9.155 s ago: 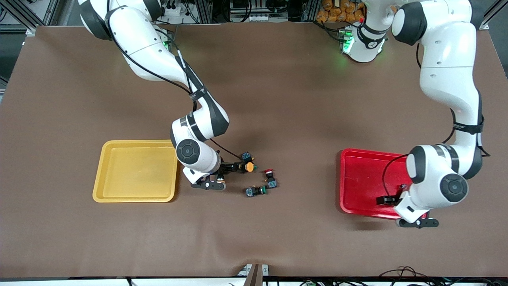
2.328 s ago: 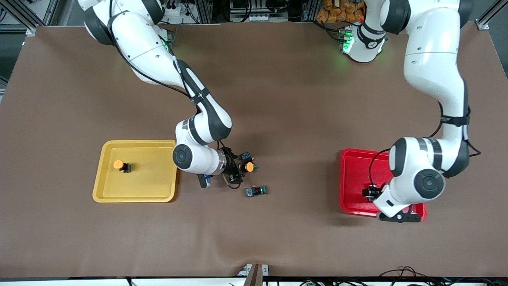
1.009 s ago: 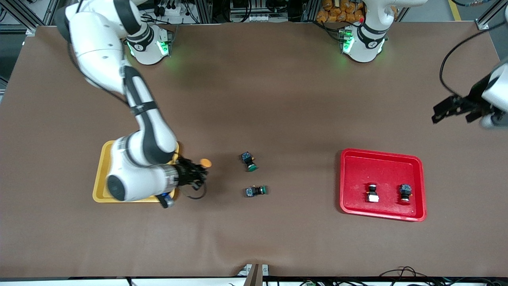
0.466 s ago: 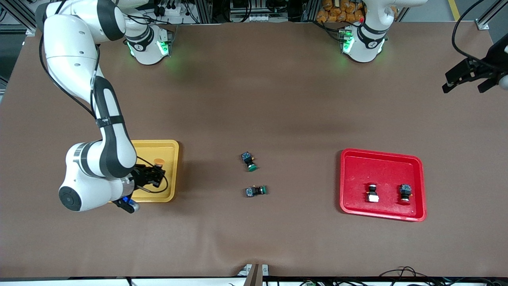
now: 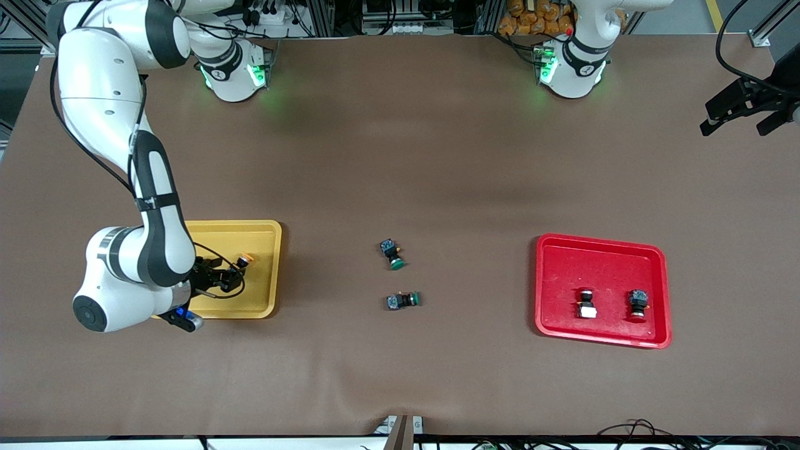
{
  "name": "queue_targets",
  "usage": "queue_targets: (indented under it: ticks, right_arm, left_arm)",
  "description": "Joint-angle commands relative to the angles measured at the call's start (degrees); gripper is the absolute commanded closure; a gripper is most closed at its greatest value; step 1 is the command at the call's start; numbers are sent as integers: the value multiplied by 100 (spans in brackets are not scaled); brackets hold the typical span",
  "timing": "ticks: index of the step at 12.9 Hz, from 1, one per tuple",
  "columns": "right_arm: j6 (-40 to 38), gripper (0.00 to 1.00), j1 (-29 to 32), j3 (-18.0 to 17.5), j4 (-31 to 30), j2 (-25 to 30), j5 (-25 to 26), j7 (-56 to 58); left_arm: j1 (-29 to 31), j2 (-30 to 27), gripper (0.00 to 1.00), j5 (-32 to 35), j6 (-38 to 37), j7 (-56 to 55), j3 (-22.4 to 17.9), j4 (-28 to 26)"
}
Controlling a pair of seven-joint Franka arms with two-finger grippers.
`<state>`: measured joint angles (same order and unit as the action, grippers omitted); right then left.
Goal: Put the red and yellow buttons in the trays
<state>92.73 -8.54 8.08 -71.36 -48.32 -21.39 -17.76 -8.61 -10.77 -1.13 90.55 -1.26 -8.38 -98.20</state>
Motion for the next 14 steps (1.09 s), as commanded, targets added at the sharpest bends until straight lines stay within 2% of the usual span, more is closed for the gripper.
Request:
queue_targets:
  ticks: [1,6,8,10,14]
  right_arm:
    - [-27,0,-129,-43,323,122,12,10]
    - [-88,0,80,-8,1035,191,47,370]
    - [-247,0,2,36,1291,471,230,326]
    - [-282,0,-164,10,1344,884,975,344]
    - [-967,0,-218,-17,1327,1684,1189,352]
  left_arm:
    - [-1,-135,0,-19,-29,-59,20,-103]
    - [-1,-127,0,-19,-29,-59,20,-94]
    - [-10,-135,0,-19,-29,-67,38,-94]
    - [-1,-118,0,-11,-12,-59,73,-85]
    - [-1,-22,0,-28,24,-67,47,64]
